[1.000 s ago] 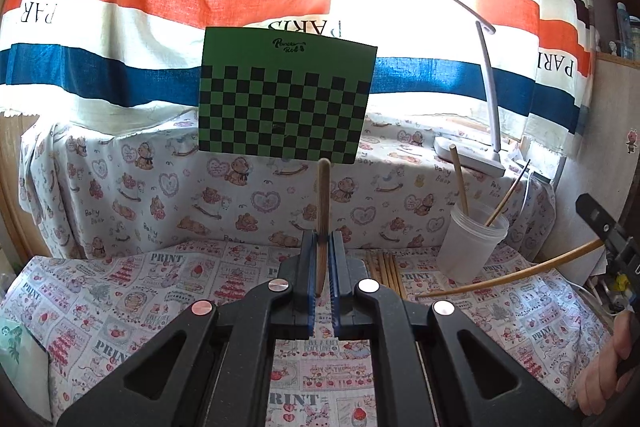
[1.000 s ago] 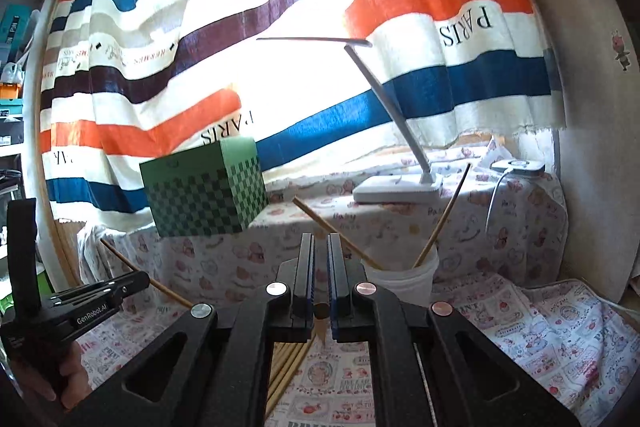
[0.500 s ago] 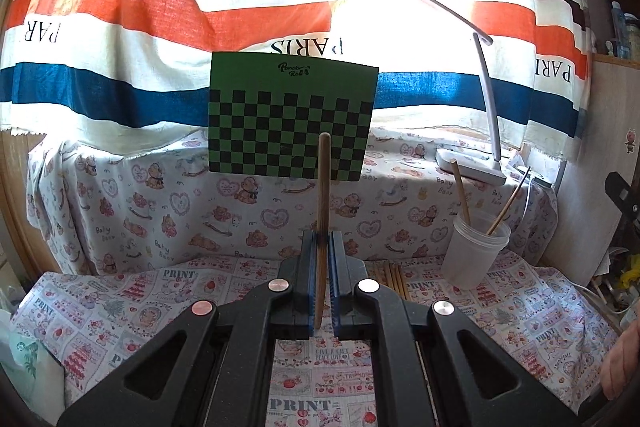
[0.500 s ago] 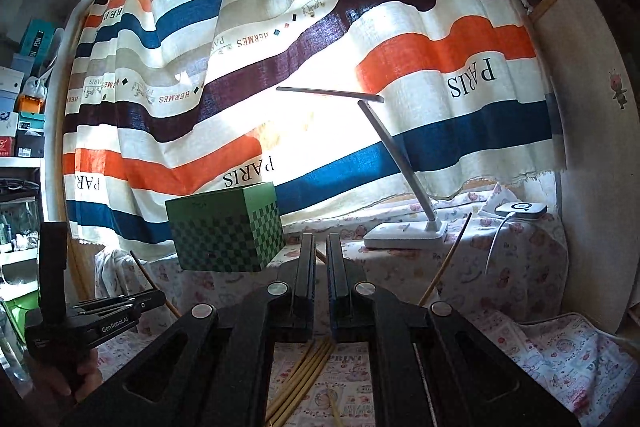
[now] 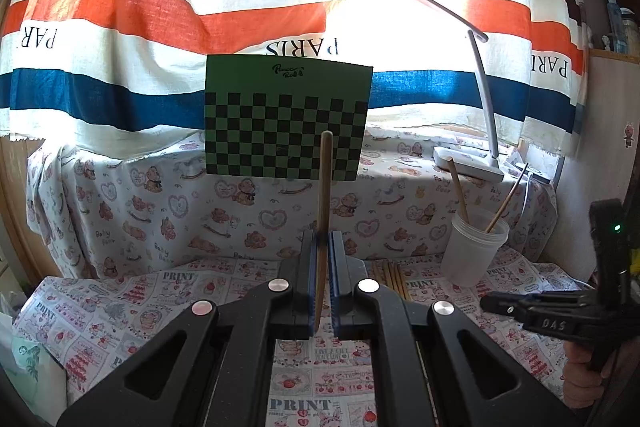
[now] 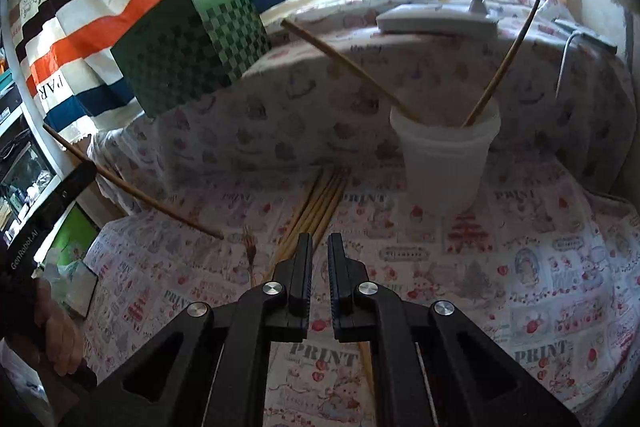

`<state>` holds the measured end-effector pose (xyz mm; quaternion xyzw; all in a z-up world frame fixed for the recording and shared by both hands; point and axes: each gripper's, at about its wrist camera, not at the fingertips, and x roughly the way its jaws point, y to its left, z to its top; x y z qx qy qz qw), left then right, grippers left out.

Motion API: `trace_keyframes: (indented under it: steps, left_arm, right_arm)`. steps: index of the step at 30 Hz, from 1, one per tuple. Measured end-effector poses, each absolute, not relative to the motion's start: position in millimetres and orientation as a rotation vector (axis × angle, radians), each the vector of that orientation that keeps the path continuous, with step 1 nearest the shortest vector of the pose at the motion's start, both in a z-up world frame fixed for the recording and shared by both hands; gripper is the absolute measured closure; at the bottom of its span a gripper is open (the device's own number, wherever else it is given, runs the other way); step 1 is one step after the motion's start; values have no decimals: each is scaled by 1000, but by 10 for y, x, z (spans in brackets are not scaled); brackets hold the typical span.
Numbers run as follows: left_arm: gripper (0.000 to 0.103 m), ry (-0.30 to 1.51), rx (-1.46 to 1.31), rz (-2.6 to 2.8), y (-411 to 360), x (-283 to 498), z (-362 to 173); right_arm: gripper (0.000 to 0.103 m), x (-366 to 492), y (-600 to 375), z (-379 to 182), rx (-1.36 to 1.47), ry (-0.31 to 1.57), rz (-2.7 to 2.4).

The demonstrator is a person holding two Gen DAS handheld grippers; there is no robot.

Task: Organize utensils
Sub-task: 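Raise both held chopsticks upright and move them toward the cup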

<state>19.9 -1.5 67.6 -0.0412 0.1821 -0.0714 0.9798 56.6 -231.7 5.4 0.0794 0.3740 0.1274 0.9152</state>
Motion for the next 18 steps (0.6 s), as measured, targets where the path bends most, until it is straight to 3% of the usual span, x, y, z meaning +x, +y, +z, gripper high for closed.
trace_keyframes:
  steps: [2,5,10,18]
  left_arm:
    - [98,368,-86,-142,-15,199,675]
    - [98,373,-90,-143,2,212,673]
    - [103,499,-146,-189,78,427,520]
    - [103,481,-96,-169,36,435,477]
  right_arm:
    - [81,678,-2287,-121,166,848,271]
    - [79,775,-2270,-287,118,893,180]
    - [78,894,-2240,-484,66,965,180]
    - [79,890,-2069,-563,-45,987,157]
